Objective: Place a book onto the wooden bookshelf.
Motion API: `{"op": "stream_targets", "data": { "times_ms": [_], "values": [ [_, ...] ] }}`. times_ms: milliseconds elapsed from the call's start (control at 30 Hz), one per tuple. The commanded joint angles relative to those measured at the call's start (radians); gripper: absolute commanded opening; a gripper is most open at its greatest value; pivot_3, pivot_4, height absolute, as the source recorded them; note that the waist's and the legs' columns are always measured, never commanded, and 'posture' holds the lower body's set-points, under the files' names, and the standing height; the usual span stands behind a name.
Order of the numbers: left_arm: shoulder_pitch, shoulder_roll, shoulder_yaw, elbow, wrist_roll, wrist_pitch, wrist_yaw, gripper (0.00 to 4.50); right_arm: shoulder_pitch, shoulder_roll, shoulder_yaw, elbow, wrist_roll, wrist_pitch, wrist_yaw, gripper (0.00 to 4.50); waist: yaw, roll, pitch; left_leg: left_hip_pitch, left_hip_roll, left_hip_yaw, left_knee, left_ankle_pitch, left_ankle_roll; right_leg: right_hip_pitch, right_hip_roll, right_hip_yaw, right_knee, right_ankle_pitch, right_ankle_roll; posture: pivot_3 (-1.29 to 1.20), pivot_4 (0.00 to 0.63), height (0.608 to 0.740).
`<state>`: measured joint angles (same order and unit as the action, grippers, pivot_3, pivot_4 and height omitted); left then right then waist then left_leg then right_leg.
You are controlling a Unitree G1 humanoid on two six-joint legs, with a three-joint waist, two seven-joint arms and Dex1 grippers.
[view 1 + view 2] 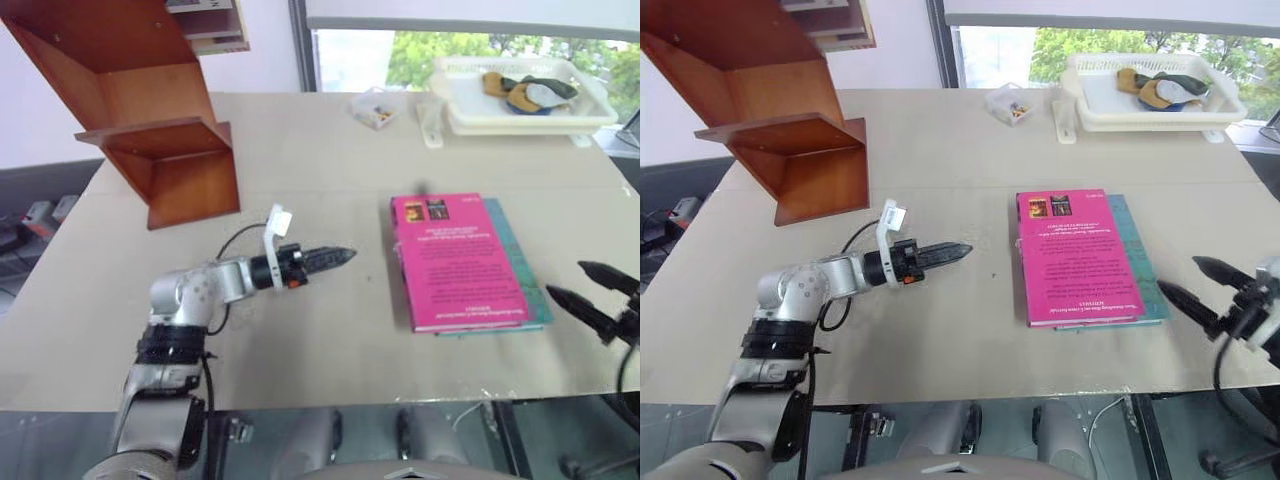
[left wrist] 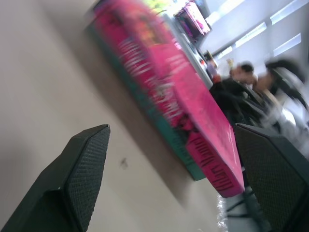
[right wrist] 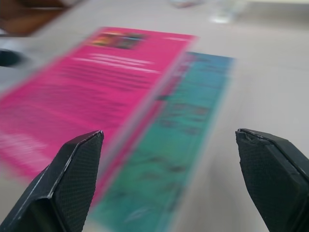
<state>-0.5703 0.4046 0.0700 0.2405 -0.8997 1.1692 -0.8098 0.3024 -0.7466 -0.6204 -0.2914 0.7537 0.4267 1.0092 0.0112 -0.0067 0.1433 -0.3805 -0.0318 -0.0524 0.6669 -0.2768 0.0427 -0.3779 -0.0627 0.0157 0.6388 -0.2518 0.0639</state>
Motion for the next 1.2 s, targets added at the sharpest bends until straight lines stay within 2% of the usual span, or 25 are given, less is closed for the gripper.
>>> {"op": "stream_targets", "data": {
  "times_ms": [33,133,400,667,900,1000,1200],
  "values": [
    [-0.101,-0.090,0.041,0.160,-0.035,0.135,0.049,4.31,0.097,0.009,-0.080,-0.166,0.151,0.067,0.034,4.50,0.003,-0.001,0.001,0.000,-0.001,0.001,0.002,0.000,0.000,0.000,-0.001,0.001,0.001,0.000,0.000,0.00,0.150,0.740],
    [-0.183,-0.150,0.091,0.329,-0.028,0.185,0.067,4.31,0.206,0.035,-0.121,-0.277,0.234,0.101,0.036,4.50,0.002,-0.004,0.002,0.000,0.000,0.001,0.003,0.000,0.000,0.001,-0.001,0.001,0.002,0.000,0.000,0.00,0.150,0.740],
    [-0.319,-0.261,0.121,0.562,0.037,0.182,0.056,4.31,0.417,0.087,-0.238,-0.407,0.299,0.095,0.044,4.50,0.005,-0.006,0.003,-0.001,-0.001,0.000,0.002,0.000,0.000,-0.001,-0.002,0.000,0.001,0.000,0.000,0.00,0.150,0.740],
    [-0.342,-0.390,0.109,0.599,0.091,0.197,0.046,4.31,0.522,0.133,-0.291,-0.433,0.301,0.070,0.034,4.50,0.005,-0.008,0.004,-0.004,-0.002,-0.003,0.002,0.000,0.000,-0.001,-0.009,0.001,-0.001,0.000,0.001,0.00,0.150,0.740],
    [-0.386,-0.401,0.144,0.686,0.128,0.174,0.025,4.31,0.534,0.136,-0.300,-0.443,0.308,0.056,0.015,4.50,0.005,-0.008,0.004,-0.004,-0.001,-0.004,0.001,0.000,-0.001,-0.001,-0.009,0.000,-0.002,0.000,0.001,0.00,0.150,0.740],
    [-0.400,-0.391,0.144,0.704,0.147,0.167,0.005,3.53,0.537,0.132,-0.303,-0.440,0.307,0.053,0.013,4.50,0.005,-0.008,0.004,-0.004,-0.001,-0.004,0.001,0.000,-0.001,-0.001,-0.009,0.000,-0.002,0.000,0.001,0.00,0.150,0.740],
    [-0.407,-0.355,0.175,0.704,0.159,0.169,-0.006,0.65,0.526,0.118,-0.298,-0.434,0.299,0.050,0.007,4.50,0.002,-0.008,0.004,-0.004,-0.001,-0.004,0.001,0.000,-0.001,-0.001,-0.009,0.000,-0.002,0.000,0.001,0.00,0.150,0.740]
  ]
}}
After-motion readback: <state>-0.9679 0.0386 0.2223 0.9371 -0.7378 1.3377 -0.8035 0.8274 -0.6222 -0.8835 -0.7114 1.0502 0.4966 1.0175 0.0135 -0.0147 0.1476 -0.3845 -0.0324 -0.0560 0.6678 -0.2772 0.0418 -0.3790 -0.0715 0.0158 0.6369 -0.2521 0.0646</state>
